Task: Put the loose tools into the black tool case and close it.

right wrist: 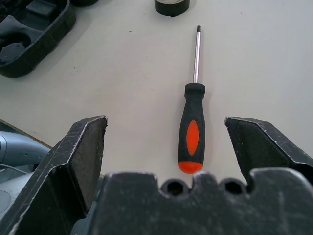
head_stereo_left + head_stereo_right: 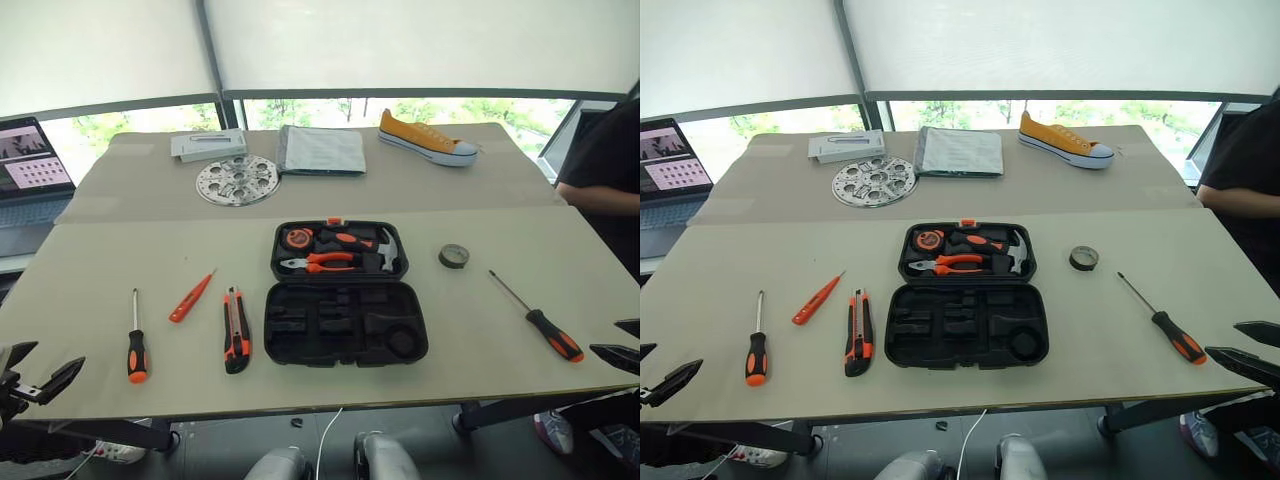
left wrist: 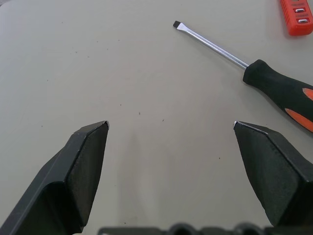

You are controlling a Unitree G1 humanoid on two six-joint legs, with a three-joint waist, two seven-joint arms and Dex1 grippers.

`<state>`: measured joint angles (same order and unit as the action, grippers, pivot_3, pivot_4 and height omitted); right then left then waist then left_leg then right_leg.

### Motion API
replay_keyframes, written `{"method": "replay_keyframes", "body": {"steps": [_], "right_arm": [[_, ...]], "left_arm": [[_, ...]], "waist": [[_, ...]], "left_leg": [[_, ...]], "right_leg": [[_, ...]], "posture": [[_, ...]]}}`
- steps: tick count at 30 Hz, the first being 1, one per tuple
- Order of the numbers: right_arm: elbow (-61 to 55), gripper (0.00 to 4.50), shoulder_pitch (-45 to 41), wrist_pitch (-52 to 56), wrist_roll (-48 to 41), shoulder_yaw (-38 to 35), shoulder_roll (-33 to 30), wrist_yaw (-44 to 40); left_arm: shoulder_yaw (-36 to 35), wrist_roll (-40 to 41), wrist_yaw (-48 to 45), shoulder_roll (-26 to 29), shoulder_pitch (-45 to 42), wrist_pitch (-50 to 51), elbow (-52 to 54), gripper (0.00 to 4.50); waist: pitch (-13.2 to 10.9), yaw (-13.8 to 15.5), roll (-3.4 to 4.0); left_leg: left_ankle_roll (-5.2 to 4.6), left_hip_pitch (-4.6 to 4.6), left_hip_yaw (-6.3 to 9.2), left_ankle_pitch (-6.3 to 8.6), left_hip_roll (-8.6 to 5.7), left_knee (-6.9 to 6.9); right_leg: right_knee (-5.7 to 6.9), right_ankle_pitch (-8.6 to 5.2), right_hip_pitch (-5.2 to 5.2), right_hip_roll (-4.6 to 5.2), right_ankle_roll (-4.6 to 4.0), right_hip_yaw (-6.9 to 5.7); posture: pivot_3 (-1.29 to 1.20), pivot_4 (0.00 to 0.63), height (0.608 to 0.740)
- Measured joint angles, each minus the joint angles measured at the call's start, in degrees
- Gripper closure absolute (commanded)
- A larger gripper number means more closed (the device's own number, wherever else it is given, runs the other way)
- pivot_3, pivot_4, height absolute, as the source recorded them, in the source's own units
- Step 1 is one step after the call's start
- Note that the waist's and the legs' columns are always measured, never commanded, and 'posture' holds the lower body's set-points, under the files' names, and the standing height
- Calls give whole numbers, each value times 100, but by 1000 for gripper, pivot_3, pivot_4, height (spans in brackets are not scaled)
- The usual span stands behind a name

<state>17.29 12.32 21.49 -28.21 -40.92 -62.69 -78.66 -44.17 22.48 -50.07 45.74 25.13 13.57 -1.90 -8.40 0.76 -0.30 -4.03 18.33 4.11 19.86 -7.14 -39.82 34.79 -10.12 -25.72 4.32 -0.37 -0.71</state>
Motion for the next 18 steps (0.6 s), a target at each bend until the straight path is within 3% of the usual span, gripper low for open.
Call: {"method": "replay_keyframes", "body": {"steps": [9, 13, 18], "right_arm": [[125, 1, -382, -251, 218, 251, 1, 164], [-296, 1, -779, -249, 192, 470, 1, 169], [-1485, 1, -1476, 141, -324, 1019, 1, 134]], "left_arm": [[5, 78, 225, 17, -101, 683, 402, 153], [-21, 546, 689, 6, -449, 1728, 1134, 153], [-109, 1250, 1931, -325, -687, 3770, 2707, 153]], "waist": [[-2, 4, 3], [-3, -5, 5], [-11, -54, 19]], "left_leg": [[1, 0, -1, 0, -1, -1], [2, -1, 0, -1, 0, -2], [4, 0, -6, -1, -2, -3]], "right_leg": [[4, 0, 1, 1, 1, 1], [10, 0, -4, -1, 0, 1], [13, 0, -16, -3, -1, 5]], "posture": [[0, 150, 740], [0, 150, 740], [0, 150, 740]]}}
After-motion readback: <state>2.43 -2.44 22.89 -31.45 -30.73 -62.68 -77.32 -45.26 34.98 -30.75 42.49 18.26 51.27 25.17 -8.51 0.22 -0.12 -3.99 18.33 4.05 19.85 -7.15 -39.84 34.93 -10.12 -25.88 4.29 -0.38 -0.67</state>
